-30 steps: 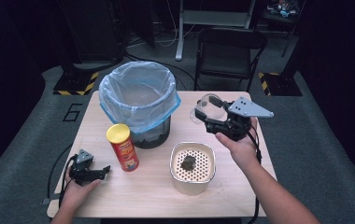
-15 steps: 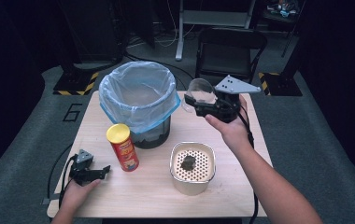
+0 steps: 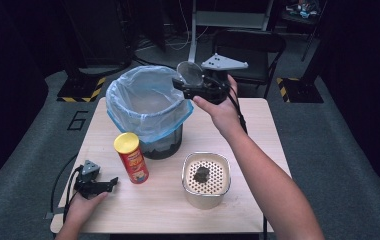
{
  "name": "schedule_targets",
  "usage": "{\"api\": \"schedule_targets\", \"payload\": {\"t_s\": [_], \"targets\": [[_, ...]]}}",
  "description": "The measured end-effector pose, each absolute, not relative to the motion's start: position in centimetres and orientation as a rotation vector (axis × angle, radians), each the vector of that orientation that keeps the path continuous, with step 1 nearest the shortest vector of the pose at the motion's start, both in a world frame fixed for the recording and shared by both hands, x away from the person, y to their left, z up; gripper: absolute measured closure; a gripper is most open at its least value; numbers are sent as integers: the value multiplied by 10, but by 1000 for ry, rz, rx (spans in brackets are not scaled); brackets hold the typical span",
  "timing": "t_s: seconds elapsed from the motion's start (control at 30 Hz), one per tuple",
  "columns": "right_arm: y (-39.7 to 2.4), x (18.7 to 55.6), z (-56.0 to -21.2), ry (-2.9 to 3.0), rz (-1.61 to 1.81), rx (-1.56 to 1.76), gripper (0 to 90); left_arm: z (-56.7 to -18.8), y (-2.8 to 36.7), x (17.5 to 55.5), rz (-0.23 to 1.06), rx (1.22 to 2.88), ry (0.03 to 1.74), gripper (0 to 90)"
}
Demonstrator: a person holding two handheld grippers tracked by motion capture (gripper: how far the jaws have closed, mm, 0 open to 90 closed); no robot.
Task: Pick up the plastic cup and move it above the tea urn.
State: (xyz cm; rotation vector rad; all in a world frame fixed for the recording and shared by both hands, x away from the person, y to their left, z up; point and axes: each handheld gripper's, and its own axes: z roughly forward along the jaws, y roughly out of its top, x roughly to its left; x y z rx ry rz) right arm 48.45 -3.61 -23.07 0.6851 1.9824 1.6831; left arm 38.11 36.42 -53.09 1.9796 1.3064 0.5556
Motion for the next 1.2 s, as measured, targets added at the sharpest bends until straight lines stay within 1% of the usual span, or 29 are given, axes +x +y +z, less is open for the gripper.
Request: {"api": "schedule_targets", "payload": {"t_s": [0.03, 0.07, 0.1, 0.13, 0.17, 0.2, 0.3, 0.6, 0.63, 0.67, 0.7, 0.77, 0.97, 1.07, 1.1, 1.2], "targets": [[-24, 492, -231, 1999, 1674, 666, 314, -530, 365, 381, 550, 1979, 1312, 135], [-24, 492, -231, 1999, 1674, 666, 314, -530, 365, 381, 550, 1979, 1312, 136], [-15, 497, -232, 2011, 1655, 670, 313, -531, 365, 382, 574, 1976, 1304, 137], [-15, 497, -232, 2011, 1655, 670, 313, -531, 365, 382, 574, 1975, 1305, 137], [-4, 502, -234, 2023, 1638, 678, 313, -531, 365, 382, 572, 1972, 1311, 140], [-4, 502, -234, 2023, 1638, 678, 313, -531, 365, 382, 571, 1972, 1311, 140], [13, 508, -238, 2029, 1611, 681, 310, -532, 365, 382, 581, 1965, 1308, 139], [42, 522, -250, 2105, 1538, 701, 290, -530, 364, 380, 555, 1976, 1333, 139], [52, 526, -253, 2130, 1522, 720, 244, -530, 364, 380, 562, 1969, 1330, 140], [52, 526, -253, 2130, 1522, 720, 244, -530, 364, 380, 562, 1969, 1330, 140], [56, 527, -253, 2137, 1529, 719, 176, -530, 364, 380, 564, 1976, 1328, 140], [67, 527, -255, 2166, 1532, 751, 0, -530, 364, 378, 558, 1977, 1329, 140], [67, 521, -258, 2163, 1491, 723, 0, -530, 364, 377, 563, 1982, 1321, 138], [58, 517, -258, 2154, 1490, 720, 7, -530, 364, 377, 561, 1975, 1322, 139], [50, 513, -258, 2139, 1474, 708, 29, -530, 364, 377, 565, 1971, 1320, 141], [42, 510, -257, 2133, 1474, 697, 42, -530, 365, 377, 556, 1959, 1328, 151]]}}
